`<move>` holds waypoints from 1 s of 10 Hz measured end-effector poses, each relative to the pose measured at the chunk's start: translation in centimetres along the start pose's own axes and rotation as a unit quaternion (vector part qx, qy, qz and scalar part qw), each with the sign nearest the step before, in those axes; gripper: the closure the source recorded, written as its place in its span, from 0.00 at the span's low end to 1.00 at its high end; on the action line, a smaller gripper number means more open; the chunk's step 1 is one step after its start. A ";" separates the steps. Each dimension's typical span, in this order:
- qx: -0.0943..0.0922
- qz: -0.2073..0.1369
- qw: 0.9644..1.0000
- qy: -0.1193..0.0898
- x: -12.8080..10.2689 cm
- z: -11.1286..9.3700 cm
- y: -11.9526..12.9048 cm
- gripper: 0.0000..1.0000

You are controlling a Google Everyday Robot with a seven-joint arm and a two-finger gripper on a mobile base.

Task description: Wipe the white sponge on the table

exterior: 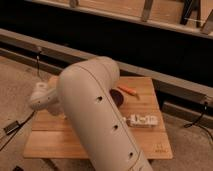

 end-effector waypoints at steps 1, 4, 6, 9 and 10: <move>-0.007 -0.012 1.000 -0.005 -0.2 -0.5 1.2 1.00; -0.026 -0.034 0.999 -0.003 1.2 -1.1 4.1 1.00; -0.040 -0.038 0.998 0.001 2.5 -1.4 5.6 1.00; -0.059 -0.033 0.998 0.018 5.9 -1.7 6.7 1.00; -0.060 -0.031 0.997 0.023 6.8 -1.6 6.6 1.00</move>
